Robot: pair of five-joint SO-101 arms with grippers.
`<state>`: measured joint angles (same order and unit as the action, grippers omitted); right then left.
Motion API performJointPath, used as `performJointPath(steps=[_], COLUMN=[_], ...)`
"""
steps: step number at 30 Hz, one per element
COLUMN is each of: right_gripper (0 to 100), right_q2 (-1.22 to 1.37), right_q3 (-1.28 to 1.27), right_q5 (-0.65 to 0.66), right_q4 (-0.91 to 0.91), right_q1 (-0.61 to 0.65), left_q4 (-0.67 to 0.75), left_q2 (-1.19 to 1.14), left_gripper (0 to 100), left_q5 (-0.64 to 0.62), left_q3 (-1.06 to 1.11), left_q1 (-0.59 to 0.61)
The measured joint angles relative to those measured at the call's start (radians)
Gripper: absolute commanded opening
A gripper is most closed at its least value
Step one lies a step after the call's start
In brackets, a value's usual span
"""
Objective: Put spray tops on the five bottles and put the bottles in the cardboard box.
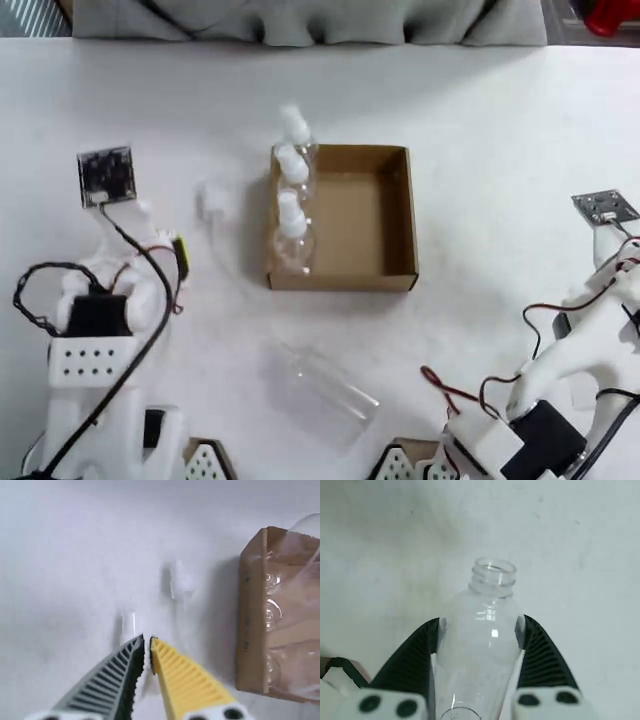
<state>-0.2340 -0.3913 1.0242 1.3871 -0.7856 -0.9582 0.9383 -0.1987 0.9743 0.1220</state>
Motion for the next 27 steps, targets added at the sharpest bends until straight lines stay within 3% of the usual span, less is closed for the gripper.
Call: performJointPath(steps=[8,11,17,27], right_gripper=[1.5,1.5,1.5,1.5], right_q2=[-0.005,-0.006,-0.006,-0.006], right_q3=[-0.060,-0.060,-0.060,-0.060], right_q5=[0.003,0.003,0.005,0.005], right_q4=[-0.084,-0.101,-0.109,-0.109], right_q1=[-0.002,-0.008,-0.008,-0.006], left_q4=[-0.091,-0.095,-0.098,-0.098], left_q2=[-0.086,-0.215,-0.528,-1.034], left_gripper=[2,4,20,18], left_q5=[-0.005,-0.008,-0.008,-0.008], left_q3=[-0.224,-0.301,-0.443,-0.720], left_q1=[-0.046,-0.046,-0.052,-0.052])
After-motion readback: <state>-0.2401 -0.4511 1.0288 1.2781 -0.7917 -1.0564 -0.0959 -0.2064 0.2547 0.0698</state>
